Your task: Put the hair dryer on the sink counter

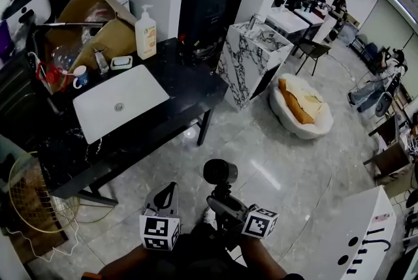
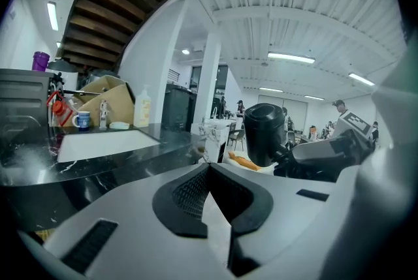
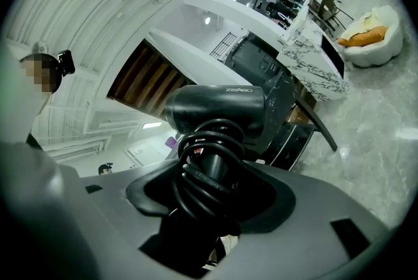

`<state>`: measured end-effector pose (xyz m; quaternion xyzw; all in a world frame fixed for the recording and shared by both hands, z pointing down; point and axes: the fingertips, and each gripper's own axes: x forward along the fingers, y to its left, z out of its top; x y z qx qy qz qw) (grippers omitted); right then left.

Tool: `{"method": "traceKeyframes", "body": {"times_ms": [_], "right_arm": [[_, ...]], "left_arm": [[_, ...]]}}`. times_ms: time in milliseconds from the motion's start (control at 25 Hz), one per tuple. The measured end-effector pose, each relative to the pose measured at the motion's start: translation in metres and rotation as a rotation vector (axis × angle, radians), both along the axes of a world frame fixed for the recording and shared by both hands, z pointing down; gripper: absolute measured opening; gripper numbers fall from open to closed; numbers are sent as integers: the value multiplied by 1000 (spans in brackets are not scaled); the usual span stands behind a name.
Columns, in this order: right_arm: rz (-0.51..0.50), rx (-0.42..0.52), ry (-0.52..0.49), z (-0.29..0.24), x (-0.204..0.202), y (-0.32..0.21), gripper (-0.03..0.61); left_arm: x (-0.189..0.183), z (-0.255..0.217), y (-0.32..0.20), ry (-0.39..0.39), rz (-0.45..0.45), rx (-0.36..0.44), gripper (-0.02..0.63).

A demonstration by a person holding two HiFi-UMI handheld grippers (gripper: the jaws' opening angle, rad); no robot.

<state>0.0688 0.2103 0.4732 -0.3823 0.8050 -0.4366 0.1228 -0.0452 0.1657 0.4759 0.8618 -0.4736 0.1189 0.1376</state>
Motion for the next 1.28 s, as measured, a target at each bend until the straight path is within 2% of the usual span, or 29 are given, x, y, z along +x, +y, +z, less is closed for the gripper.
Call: {"method": "traceKeyframes", "body": {"times_ms": [400, 720, 960, 1280], "right_arm": [[-70, 26, 2, -21, 58, -72, 278], [-157, 60, -2, -31, 99, -113, 278], [-234, 51, -20, -27, 118, -130, 278], [-274, 54, -24, -19, 127, -142, 278]], "left_arm": [[64, -22, -65, -3, -51, 12, 9], [102, -35, -93, -37, -132, 23, 8], [119, -30, -102, -54, -209, 7, 9], [132, -27, -110, -91, -227, 6, 9]]}}
